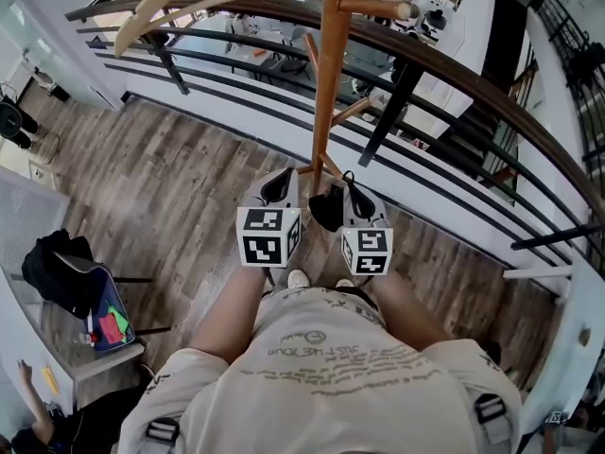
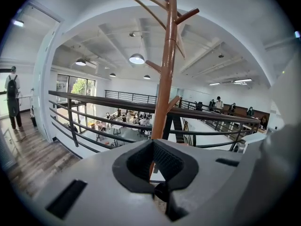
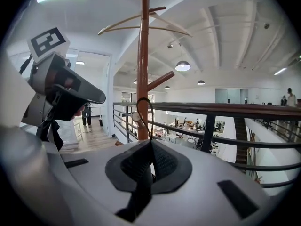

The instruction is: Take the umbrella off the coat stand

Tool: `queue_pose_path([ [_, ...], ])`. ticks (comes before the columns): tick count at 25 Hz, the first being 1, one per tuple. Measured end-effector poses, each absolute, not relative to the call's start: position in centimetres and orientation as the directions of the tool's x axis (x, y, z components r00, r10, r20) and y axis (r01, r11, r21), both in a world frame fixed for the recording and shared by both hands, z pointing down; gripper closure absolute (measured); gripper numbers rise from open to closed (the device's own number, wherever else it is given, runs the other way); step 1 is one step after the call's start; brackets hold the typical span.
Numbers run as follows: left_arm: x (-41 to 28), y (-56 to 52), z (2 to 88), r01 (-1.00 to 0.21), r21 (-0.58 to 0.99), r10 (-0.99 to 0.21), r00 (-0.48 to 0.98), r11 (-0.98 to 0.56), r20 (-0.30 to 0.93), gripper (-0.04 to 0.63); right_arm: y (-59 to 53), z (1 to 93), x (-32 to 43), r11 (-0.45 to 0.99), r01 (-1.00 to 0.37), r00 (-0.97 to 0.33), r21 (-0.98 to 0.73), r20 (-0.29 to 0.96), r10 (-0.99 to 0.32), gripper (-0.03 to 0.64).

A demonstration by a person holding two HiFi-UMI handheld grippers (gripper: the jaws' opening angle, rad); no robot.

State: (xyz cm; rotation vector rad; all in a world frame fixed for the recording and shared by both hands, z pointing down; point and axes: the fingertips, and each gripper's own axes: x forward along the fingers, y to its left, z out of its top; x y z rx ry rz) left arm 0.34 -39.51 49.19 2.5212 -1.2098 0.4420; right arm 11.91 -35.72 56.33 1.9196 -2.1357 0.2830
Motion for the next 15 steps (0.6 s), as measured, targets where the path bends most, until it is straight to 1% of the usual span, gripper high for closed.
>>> queue_pose_path([
  [4, 1.7, -39.1, 48.8, -0.775, 0.165, -0.68, 0.619, -0.61, 0.393, 0.591, -34.8, 55.1, 13.5, 0.079, -0.996, -0.067, 0.028, 0.303, -0.951, 0.612],
  [9, 4.1, -38.3, 48.3, -0.745, 0.161, -0.662, 0.655, -0.648, 0.365, 0.591, -33.5, 53.5, 16.0, 0.006, -0.999, 0.009, 0.051, 0.288, -0.958, 0.612],
  [15, 7.7, -37.1, 46.7, -0.71, 0.156, -0.64, 0.692, -0.686, 0.333, 0.591, -32.3, 49.1, 19.9, -0.077, -0.995, 0.092, 0.069, 0.248, -0.964, 0.612],
])
